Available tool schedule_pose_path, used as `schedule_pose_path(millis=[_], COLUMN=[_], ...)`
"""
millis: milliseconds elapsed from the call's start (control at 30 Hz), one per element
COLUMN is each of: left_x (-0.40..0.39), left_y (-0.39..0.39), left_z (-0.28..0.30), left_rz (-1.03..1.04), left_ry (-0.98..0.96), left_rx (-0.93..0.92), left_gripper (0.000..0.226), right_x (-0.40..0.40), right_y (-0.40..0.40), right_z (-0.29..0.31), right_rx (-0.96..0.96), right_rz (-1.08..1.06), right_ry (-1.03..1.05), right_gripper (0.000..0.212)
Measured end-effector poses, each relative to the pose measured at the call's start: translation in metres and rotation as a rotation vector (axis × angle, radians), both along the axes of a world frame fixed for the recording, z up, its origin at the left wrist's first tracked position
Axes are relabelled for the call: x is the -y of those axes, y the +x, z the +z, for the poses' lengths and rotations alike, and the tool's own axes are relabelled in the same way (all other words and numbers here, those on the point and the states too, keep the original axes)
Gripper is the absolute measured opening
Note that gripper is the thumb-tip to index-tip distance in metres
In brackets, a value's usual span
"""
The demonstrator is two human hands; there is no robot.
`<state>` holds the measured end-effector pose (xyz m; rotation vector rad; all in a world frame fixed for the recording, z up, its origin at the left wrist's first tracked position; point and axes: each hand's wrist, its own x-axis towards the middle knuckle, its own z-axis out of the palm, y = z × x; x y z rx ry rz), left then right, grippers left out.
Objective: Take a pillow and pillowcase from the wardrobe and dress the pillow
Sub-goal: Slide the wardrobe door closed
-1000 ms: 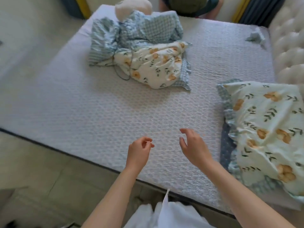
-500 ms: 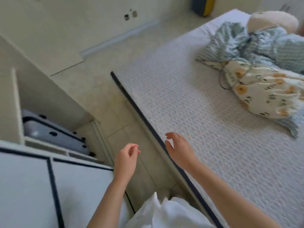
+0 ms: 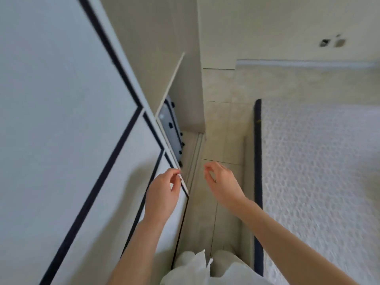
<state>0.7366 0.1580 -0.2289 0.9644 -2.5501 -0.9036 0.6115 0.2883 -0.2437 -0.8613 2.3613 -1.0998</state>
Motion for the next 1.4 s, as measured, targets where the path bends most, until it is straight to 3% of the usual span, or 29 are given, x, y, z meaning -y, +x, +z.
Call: schedule_pose_path(millis=[167,433,633,833,933,1100,1400], left_x=[0.007,-0.012,-0.022,-0.020,-0.012,0.002,0.021], left_y=[0.045,0.092,0.102,0.110,0.116,0.116,0.092], left_z=[0.037,0.098,0.107,0.101,0.096,0.083,0.075], left_rz=[0.148,0.193,0.267,0.453,0.481,0.571,0.591], left_ry=[-0.207,-0.667,-1.011,-1.172,-1.201,-1.331,-1.439], left_rx=[-0.068,-0.345,-0.365,-0.132,-0.025,0.291,0.415], left_gripper=[0.023,0.018,0.024,0.035,0.039,0.053,0.061], right_x=[0.051,0.096,0.109,0.126,0.136,0.146,0.161], right_y=[0.013,0.066,0.083,0.092,0.097,0.111,0.094], right_z=[0.017,0.068,0.085,0.095,0.102,0.103,0.078], right_rx=[0.064,0.181,0.270,0.286,0.321,0.319,0.363], right_rz=[0.140,0.253,0.271,0.292,0.335,0.271,0.274], right_ry=[-0.126,-0.391,-0.438,-0.443,-0.437,-0.473,-0.541], right_gripper=[0.029,0.035,0.054,0.071,0.066,0.073,0.064])
